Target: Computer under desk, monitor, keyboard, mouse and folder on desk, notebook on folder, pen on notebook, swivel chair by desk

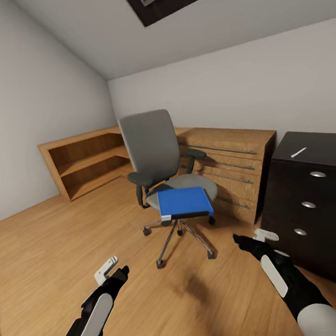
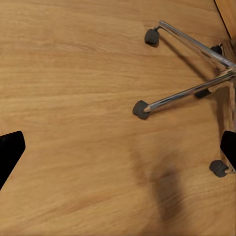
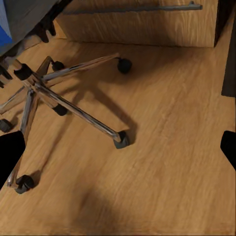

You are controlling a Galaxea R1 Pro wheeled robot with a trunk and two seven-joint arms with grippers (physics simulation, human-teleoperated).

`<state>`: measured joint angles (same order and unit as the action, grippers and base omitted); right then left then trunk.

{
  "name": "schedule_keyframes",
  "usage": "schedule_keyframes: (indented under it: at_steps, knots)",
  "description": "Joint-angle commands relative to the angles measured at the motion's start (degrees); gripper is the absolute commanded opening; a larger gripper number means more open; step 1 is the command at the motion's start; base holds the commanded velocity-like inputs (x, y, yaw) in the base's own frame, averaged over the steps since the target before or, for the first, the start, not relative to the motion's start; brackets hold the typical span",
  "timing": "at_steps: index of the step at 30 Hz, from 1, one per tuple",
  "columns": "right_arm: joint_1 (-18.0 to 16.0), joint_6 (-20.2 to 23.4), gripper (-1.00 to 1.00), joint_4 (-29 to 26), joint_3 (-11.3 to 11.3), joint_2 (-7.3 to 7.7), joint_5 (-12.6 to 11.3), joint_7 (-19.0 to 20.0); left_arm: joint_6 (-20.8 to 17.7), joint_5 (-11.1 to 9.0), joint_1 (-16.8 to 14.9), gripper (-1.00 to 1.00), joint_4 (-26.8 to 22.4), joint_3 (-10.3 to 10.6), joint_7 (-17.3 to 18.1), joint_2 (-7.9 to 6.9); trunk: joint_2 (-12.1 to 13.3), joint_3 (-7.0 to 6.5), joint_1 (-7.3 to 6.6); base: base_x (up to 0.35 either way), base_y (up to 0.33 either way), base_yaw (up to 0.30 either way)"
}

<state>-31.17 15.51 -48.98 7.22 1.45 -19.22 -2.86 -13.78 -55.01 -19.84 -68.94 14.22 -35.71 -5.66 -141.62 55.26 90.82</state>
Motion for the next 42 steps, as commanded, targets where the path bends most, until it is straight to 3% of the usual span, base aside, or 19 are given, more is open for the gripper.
schedule_keyframes:
  at_steps: [1,7,8,14,16,17,20,24,25,26,36,38,39,42]
  knots:
    - [-0.40,0.28,1.00,2.33,-0.03,0.92,-2.91,0.68,-0.10,-0.21,-0.04,1.00,-0.09,0.16,-0.41,-0.06,-0.44,0.24,0.21,0.000,0.000,0.000]
    - [-3.14,0.63,1.00,9.65,-0.02,4.01,-10.60,3.18,-0.11,-0.16,-0.03,1.00,-0.10,0.33,-0.41,0.07,-1.66,1.45,0.93,0.000,0.000,0.000]
    - [-3.89,0.82,1.00,11.08,-0.02,4.89,-13.48,4.19,-0.13,-0.14,-0.02,1.00,-0.12,0.63,-0.41,0.18,-1.67,1.67,0.96,0.000,0.000,0.000]
    - [-4.87,3.68,1.00,12.94,-0.03,7.35,-22.39,8.18,-0.22,-0.36,-0.02,1.00,-0.09,2.66,-0.41,0.28,-1.75,3.00,1.11,0.000,0.000,0.000]
    - [-5.00,5.00,1.00,13.13,-0.09,8.00,-25.31,10.36,-0.24,-0.42,-0.02,1.00,-0.07,3.03,-0.41,0.29,-1.78,3.44,1.17,0.000,0.000,0.000]
    - [-5.08,6.01,1.00,13.26,-0.12,8.44,-27.94,12.94,-0.26,-0.40,-0.02,1.00,-0.09,3.24,-0.41,0.26,-1.79,3.66,1.19,0.000,0.000,0.000]
    - [-5.17,7.90,1.00,13.48,-0.11,9.22,-33.15,18.44,-0.28,-0.46,-0.02,1.00,-0.13,3.52,-0.41,0.15,-1.83,4.33,1.27,0.000,0.000,0.000]
    - [-5.21,9.27,1.00,13.55,-0.05,9.49,-36.37,19.99,-0.29,-0.67,-0.02,1.00,0.27,3.59,-0.41,-0.03,-1.89,5.22,1.37,0.000,0.000,0.000]
    - [-5.21,9.59,1.00,13.49,-0.03,9.57,-37.86,20.33,-0.30,-0.74,0.01,1.00,0.84,3.60,-0.39,-0.07,-1.90,5.44,1.40,0.000,0.000,0.000]
    - [-5.19,10.08,1.00,13.38,-0.10,9.66,-41.03,20.95,-0.29,-0.71,0.00,1.00,4.35,3.67,-0.23,0.00,-1.91,5.66,1.42,0.000,0.000,0.000]
    - [-5.13,10.08,1.00,18.87,0.47,8.40,-43.01,23.06,-0.17,-0.04,-0.01,1.00,7.56,4.02,0.10,0.04,-2.05,7.87,1.68,0.000,0.000,0.000]
    - [-5.13,10.07,1.00,19.08,0.43,8.34,-42.98,25.19,-0.10,-0.02,0.00,1.00,7.42,4.00,0.11,-0.02,-2.07,8.32,1.73,0.000,0.000,0.000]
    - [-5.13,10.07,1.00,19.18,0.29,8.32,-42.78,28.91,-0.05,-0.02,-0.01,1.00,7.26,3.98,0.12,-0.05,-2.09,8.54,1.76,0.000,0.000,0.000]
    - [-5.13,10.07,1.00,18.99,0.22,8.35,-42.66,32.14,0.03,-0.01,0.01,1.00,7.18,3.99,0.10,-0.05,-2.13,9.20,1.84,0.000,0.000,0.000]
